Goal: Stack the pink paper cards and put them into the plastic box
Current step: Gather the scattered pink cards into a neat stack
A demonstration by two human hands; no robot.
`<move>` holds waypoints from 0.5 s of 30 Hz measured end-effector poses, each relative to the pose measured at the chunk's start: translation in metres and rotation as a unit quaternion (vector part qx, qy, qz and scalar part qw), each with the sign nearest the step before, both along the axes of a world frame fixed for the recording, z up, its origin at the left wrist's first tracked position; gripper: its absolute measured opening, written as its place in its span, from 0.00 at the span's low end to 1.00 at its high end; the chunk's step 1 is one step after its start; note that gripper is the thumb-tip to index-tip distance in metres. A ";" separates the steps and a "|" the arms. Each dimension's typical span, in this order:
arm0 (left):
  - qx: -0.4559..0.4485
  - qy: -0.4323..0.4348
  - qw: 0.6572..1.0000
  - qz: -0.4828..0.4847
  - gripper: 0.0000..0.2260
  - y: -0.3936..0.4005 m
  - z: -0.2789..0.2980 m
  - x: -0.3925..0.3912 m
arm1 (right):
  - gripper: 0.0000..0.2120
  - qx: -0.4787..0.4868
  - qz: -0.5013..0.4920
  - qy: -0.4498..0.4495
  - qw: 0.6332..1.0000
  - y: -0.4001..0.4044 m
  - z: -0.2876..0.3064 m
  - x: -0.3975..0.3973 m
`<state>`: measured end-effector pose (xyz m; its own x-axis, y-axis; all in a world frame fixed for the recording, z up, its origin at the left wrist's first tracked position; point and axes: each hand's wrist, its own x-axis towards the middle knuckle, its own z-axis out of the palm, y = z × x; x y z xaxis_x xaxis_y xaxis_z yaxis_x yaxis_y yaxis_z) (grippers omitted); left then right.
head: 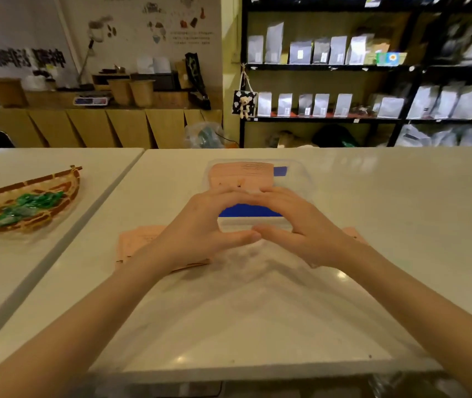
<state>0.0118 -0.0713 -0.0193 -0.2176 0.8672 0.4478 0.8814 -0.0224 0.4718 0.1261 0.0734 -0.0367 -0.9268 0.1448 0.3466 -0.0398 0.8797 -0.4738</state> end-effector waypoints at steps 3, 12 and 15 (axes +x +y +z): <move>-0.028 0.008 0.999 -0.034 0.26 0.026 -0.004 0.018 | 0.25 -0.011 -0.051 0.009 0.999 0.017 0.005 0.028; -0.212 0.021 0.977 -0.028 0.41 0.078 -0.035 0.060 | 0.25 -0.041 -0.165 -0.105 0.980 0.066 -0.023 0.085; -0.229 0.041 0.972 -0.008 0.39 0.086 -0.044 0.062 | 0.37 -0.037 -0.181 -0.168 0.968 0.076 -0.034 0.089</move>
